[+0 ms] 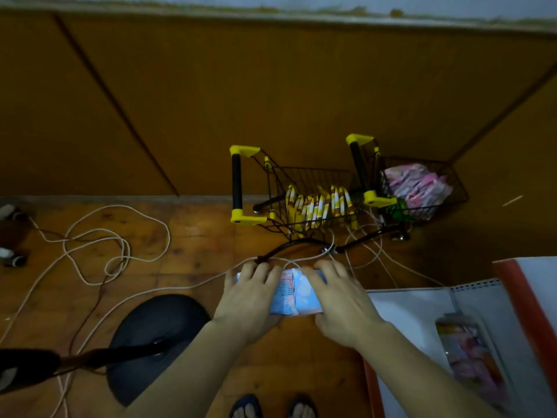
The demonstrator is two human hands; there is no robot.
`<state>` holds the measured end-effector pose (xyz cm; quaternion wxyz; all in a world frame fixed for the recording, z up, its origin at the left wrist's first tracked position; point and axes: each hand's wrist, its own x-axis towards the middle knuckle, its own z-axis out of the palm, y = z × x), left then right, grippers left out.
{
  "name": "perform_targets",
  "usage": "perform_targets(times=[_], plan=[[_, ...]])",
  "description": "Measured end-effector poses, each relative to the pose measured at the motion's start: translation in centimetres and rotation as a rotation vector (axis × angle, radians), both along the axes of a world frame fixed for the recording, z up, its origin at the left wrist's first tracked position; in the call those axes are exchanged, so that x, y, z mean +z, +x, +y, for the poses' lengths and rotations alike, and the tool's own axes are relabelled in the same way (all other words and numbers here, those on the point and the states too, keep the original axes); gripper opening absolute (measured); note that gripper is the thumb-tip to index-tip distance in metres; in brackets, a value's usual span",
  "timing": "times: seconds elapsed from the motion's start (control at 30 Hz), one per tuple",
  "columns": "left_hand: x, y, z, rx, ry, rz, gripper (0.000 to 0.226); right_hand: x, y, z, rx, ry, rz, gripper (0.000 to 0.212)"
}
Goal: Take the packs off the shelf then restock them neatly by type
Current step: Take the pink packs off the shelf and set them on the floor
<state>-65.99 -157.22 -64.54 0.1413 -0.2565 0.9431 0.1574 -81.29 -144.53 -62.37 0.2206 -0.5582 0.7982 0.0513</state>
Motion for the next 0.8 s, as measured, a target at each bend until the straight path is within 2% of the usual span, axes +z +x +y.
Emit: perform_targets(times=[0.23,0.5,0.63,0.8], plan=[[-17.7,-2.5,-0.8,0.077,0.068,-0.091,0.081,-18.1,-2.1,-1.4,0.000,0.051,-0.058,0.083],[-37.2,-3.2,-0.4,0.038,0.112,-0.104,0.084,-37.4,-2.3,-0.6,-0.032,0.091,-0.087,0.081],[-44.4,-2.9,-0.2,0.073,0.148,-0.120,0.086,-44.8,-2.1,-0.5,-0.015,0.095,-0.059,0.078],[-50.2,-3.4,-0.9,0.111,0.137,-0.111,0.082,-50.8,-2.7,-1.8,0.013,0.054,-0.012,0.079]])
